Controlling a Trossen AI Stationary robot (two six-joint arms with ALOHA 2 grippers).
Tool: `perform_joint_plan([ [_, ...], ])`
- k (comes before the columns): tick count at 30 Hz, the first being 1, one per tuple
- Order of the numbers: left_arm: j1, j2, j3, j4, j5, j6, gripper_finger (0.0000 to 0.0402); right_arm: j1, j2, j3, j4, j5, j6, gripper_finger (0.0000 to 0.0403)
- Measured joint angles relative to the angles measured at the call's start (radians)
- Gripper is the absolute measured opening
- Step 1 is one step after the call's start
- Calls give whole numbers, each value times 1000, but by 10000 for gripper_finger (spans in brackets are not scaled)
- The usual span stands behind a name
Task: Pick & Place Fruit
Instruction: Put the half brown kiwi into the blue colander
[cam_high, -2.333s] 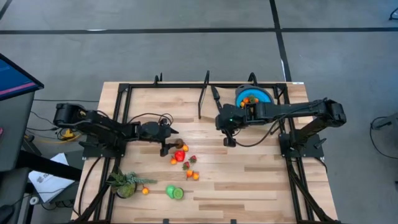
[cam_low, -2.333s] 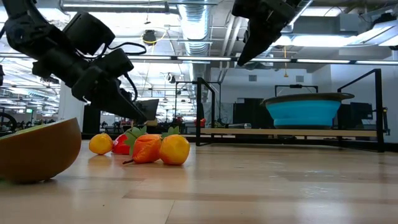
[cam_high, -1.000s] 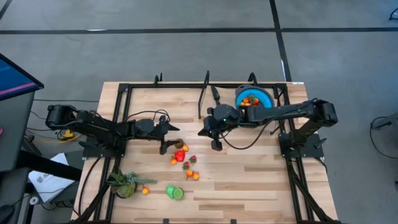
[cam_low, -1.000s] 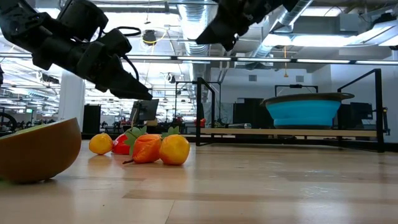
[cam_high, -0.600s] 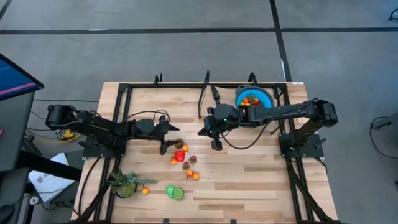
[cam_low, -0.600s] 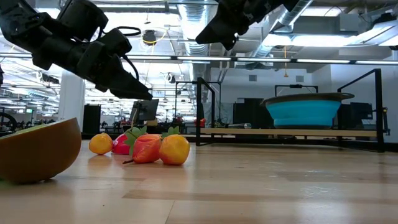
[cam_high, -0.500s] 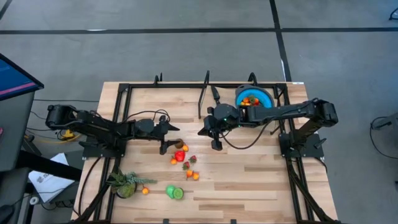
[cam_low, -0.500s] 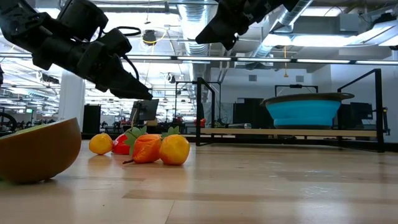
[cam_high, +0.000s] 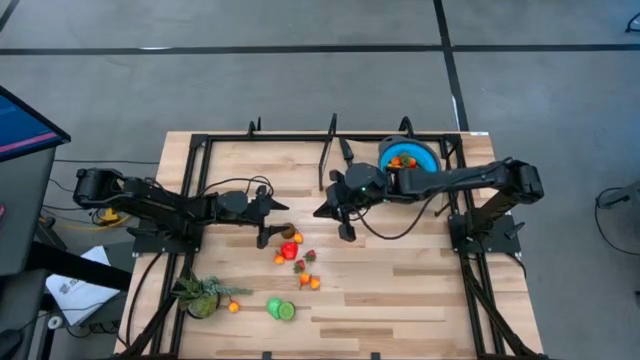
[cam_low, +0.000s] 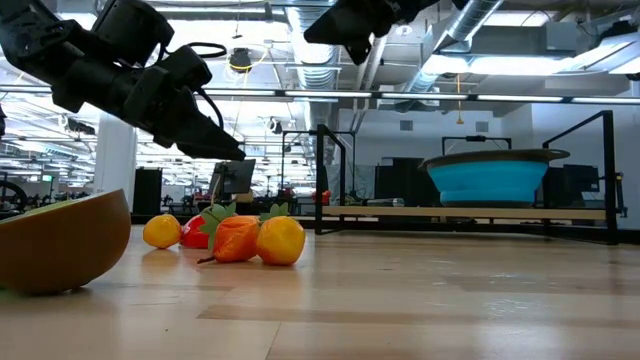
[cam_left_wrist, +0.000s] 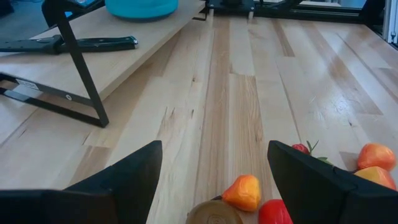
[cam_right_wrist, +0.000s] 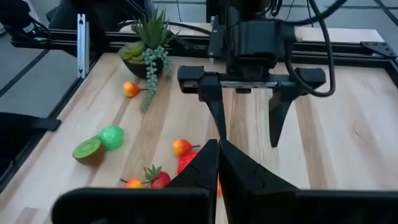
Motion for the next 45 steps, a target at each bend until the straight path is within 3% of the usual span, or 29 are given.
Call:
perform_joint_plan([
  [12,0,0,0,0,-1,-106,285,-40,0,84,-226,-1,-6,5],
  [27,0,0,0,0,-1,-159,285,-43,0,85,-53,-1,-9,5],
  [37,0,0,0,0,-1,-159,285,-59,0,85,67,1,-215,5],
  [45,0,0,0,0,-1,-123,285,-81,0,85,16,1,-216,5],
])
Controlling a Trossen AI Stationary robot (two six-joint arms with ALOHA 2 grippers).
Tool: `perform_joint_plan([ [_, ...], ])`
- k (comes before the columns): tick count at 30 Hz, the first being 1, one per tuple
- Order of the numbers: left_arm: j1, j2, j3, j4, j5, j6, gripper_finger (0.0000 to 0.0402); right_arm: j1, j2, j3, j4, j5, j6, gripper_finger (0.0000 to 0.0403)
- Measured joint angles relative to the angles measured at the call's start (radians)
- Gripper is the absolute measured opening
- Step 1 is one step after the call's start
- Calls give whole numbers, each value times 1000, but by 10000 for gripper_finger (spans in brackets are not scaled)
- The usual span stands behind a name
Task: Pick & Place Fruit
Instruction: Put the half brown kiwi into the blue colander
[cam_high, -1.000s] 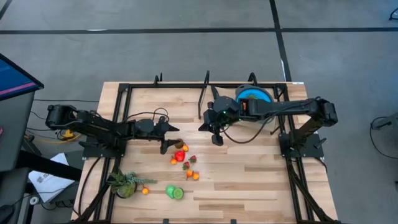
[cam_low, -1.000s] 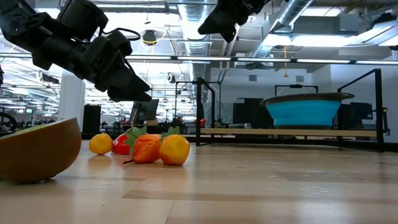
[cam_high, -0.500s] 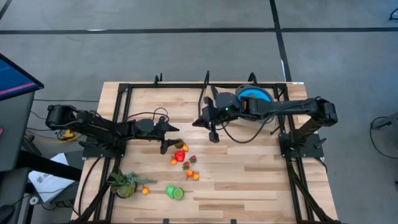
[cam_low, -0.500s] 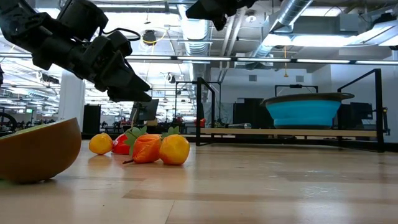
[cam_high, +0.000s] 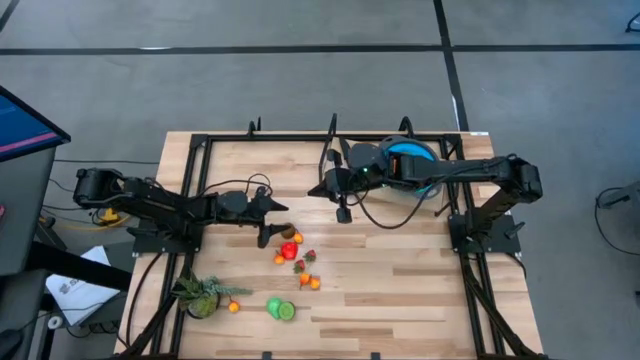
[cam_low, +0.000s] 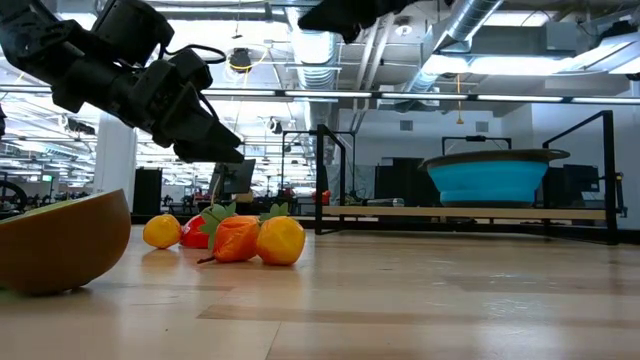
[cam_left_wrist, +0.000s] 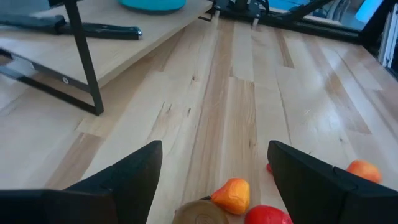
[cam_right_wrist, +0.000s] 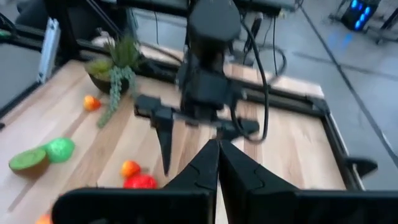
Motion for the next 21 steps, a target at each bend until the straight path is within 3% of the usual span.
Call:
perform_joint_plan([
  [10,0,0,0,7,-26,106,285,-42,0,0,-102,3,172,5],
  [16,0,0,0,13,-31,99,285,-42,0,0,-4,3,84,5],
  [21,0,0,0,45,-31,100,285,-41,-20,-1,7,3,131,2],
])
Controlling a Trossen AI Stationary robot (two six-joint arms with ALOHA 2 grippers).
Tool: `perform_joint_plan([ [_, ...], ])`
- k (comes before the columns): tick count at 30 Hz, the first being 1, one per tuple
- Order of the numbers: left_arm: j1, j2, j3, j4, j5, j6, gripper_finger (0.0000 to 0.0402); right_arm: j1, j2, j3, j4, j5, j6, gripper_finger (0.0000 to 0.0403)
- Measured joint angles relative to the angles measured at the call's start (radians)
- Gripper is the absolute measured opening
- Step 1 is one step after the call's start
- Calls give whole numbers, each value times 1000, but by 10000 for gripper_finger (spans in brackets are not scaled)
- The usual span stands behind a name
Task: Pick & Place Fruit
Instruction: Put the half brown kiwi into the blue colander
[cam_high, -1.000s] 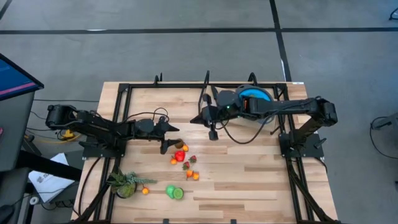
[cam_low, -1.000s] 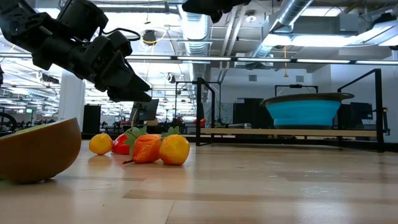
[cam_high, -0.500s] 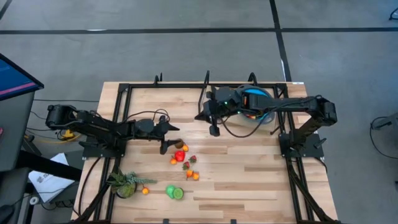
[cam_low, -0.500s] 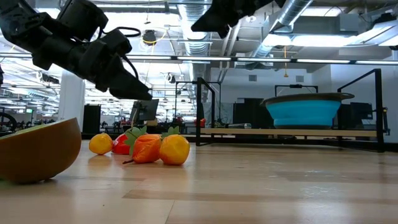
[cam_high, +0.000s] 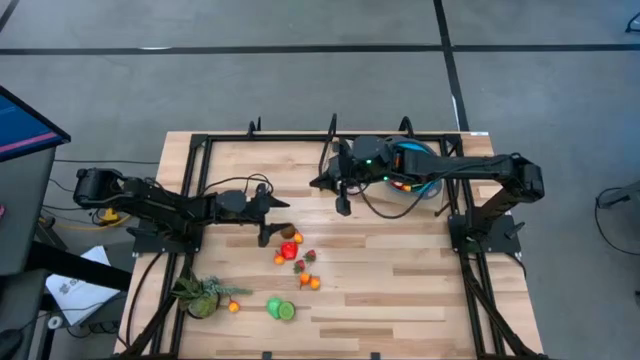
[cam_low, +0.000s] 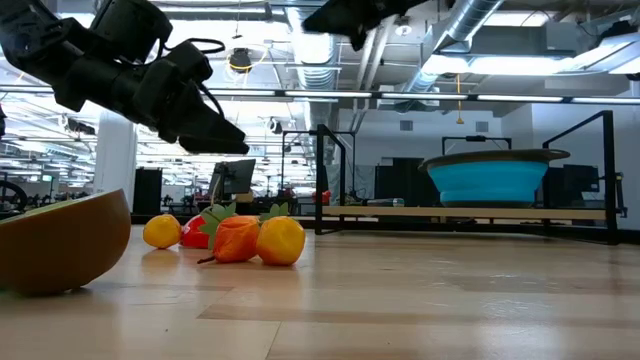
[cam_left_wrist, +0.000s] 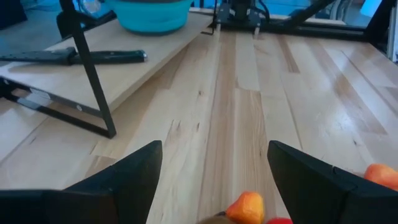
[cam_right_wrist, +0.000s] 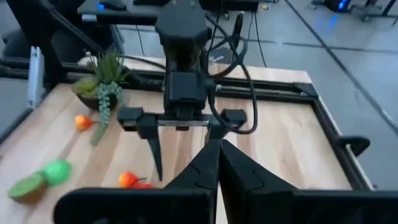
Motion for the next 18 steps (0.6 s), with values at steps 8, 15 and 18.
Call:
perform_joint_plan([
  [8,0,0,0,1,0,-46,285,27,-124,1,-248,8,156,1],
  [15,1,0,0,1,0,-45,285,94,-212,1,-486,88,230,1],
  [18,0,0,0,-2,2,-46,285,123,-230,1,-502,148,230,1],
])
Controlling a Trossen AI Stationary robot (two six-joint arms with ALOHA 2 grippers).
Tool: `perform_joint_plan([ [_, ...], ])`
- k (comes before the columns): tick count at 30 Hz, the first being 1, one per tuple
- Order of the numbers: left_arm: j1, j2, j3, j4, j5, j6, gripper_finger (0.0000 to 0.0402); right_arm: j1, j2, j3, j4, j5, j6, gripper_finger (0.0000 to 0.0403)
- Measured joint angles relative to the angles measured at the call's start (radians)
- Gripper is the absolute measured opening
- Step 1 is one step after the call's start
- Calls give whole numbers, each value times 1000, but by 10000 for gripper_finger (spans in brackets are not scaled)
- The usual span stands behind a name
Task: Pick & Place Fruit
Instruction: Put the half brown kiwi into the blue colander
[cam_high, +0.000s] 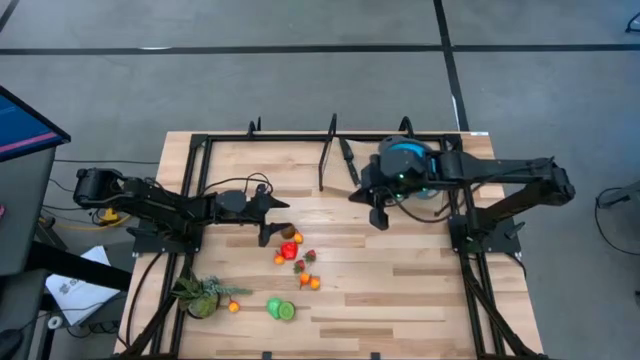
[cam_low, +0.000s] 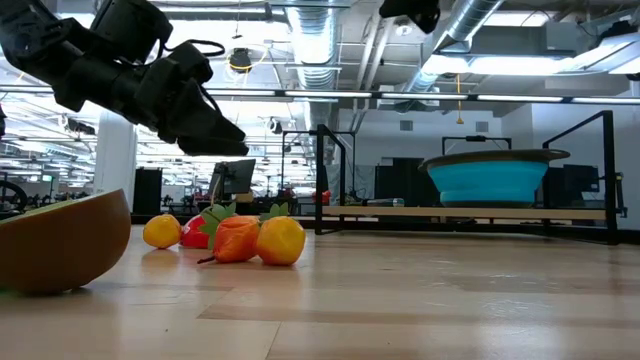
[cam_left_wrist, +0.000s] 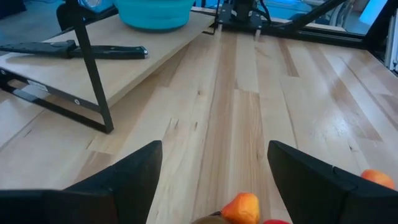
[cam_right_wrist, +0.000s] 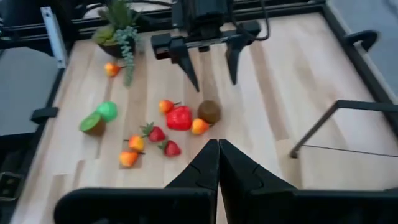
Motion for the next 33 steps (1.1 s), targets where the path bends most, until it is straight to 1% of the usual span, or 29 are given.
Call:
perform_joint_plan([
  [5,-1,0,-18,-13,58,31,285,27,10,0,5,84,-1,0],
  [8,-1,2,-43,-16,62,82,285,28,21,-7,-1,88,-11,0],
  [10,-1,4,-55,-16,62,107,285,28,38,-11,24,88,-19,0],
  [12,-1,8,-56,-14,62,111,285,22,43,-27,-1,88,-23,0],
  [15,1,31,-57,-12,60,112,285,10,64,-24,17,88,-22,1],
  [18,1,91,-56,-10,59,111,285,-3,67,-26,8,88,-35,0],
  [22,1,205,-51,31,59,105,285,-11,77,-27,6,89,-64,0],
  [28,1,335,-5,79,47,111,285,-20,75,-25,15,88,-70,0],
  [33,1,431,31,99,65,106,285,-21,75,-25,14,88,-75,0],
])
